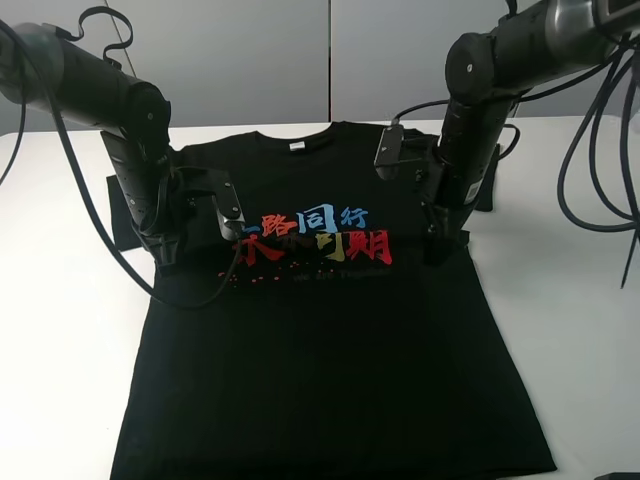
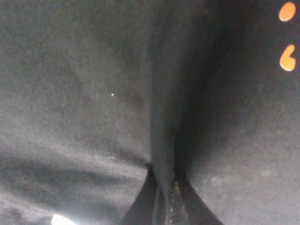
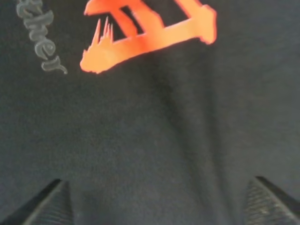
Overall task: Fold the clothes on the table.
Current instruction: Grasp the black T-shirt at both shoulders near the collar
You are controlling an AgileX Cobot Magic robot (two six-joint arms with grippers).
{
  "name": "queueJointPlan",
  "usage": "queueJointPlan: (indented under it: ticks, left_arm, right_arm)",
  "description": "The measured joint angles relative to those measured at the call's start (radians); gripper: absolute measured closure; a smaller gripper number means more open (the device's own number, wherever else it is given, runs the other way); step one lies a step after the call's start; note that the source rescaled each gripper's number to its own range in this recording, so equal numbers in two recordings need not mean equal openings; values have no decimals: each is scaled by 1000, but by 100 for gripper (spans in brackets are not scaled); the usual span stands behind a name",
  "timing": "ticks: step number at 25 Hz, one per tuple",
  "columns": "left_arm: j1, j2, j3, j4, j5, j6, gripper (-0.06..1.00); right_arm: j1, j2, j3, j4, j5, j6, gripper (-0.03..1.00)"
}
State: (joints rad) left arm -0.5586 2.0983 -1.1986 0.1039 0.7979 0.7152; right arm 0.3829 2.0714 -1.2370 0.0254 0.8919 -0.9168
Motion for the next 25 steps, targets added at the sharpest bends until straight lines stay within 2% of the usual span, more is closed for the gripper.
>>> queueJointPlan:
  ticks: [4,17,22,25]
  left_arm:
    - [0,0,0,0,0,0,94]
    - [0,0,0,0,0,0,94]
    - [0,0,0,0,0,-4,94]
    - [0,0,0,0,0,-6,94]
  right_arm:
    - [0,32,-2,-13,-7,0,23]
    - [0,36,-2,-41,-94,15,23]
    - [0,51,-5,-41,-99,19,23]
    - [0,52,-6,-41,-99,19,28]
